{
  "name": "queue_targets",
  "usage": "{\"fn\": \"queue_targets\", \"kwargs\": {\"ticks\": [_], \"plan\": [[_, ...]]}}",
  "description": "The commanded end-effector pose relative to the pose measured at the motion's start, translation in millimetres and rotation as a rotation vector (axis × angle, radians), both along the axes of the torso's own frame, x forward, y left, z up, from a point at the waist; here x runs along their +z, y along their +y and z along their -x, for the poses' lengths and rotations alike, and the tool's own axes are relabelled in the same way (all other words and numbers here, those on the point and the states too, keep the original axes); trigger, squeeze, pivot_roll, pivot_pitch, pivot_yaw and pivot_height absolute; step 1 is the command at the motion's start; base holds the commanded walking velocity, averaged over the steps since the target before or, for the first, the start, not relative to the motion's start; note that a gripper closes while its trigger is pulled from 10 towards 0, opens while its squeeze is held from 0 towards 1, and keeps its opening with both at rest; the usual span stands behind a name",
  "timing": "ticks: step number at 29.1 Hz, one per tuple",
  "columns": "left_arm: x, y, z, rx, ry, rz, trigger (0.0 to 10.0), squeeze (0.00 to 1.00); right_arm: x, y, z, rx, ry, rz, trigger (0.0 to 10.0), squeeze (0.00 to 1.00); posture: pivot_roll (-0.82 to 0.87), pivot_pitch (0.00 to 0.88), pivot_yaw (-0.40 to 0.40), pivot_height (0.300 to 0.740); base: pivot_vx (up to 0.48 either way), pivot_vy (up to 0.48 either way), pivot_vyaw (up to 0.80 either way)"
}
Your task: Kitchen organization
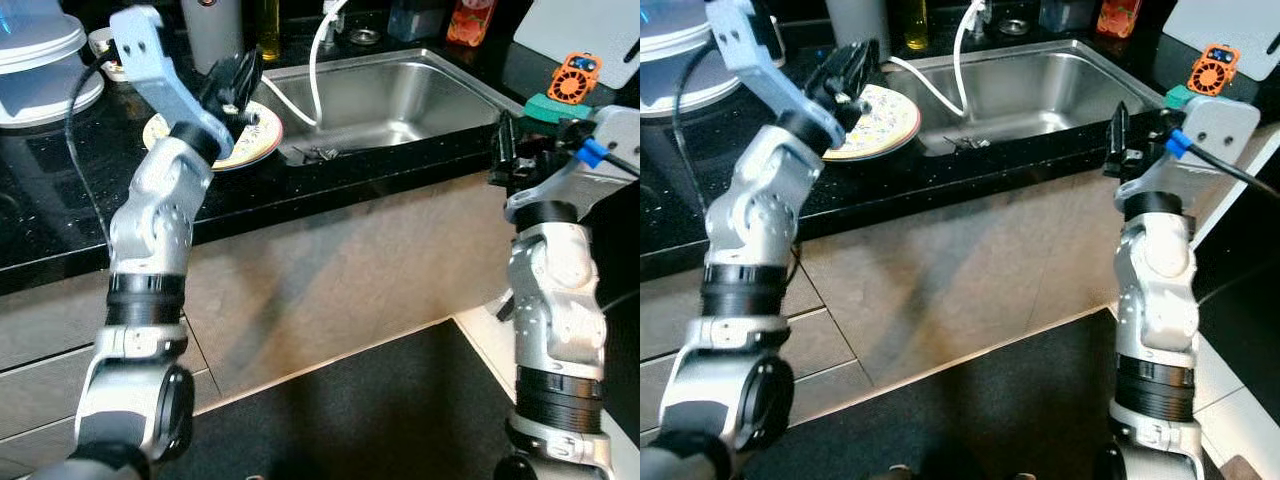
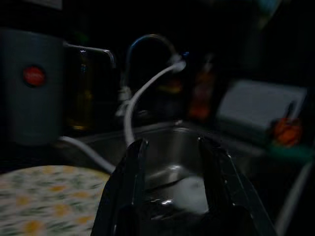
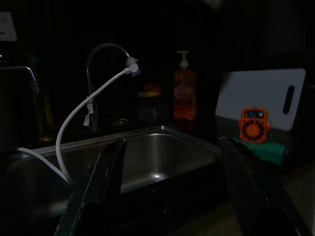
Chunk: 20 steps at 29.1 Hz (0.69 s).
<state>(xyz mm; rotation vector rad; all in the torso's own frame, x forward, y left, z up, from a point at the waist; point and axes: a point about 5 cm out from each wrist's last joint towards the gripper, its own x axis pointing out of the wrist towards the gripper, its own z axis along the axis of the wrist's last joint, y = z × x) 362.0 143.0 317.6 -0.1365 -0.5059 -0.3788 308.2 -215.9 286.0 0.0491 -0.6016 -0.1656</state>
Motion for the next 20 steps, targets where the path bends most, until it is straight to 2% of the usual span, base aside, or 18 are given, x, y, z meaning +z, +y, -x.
{"fn": "queue_targets", "kwargs": {"ticks": [1,6,15,20], "plan": [[9.0,1.5,6.7,0.034,-0.061,-0.035,10.0,0.0,4.2,-2.0,5.7,-0.007,-0.038,0.006,10.0,0.0,0.07,0.101,0.043,0.74,0.0,0.0,0.0],[11.9,5.7,10.9,0.062,-0.053,-0.019,10.0,0.0,11.8,-9.9,12.9,-0.066,-0.089,0.02,10.0,0.0,0.07,0.099,0.043,0.74,0.0,0.0,0.0],[14.3,2.9,12.1,0.083,-0.086,-0.043,10.0,0.0,15.7,-24.4,17.8,-0.125,-0.102,0.031,10.0,0.0,0.06,0.094,0.047,0.74,0.0,0.0,0.0],[16.4,1.2,13.7,0.087,-0.112,-0.05,10.0,0.0,13.6,-25.5,17.2,-0.128,-0.097,0.03,10.0,0.0,0.06,0.092,0.047,0.74,0.087,0.0,0.0]]}}
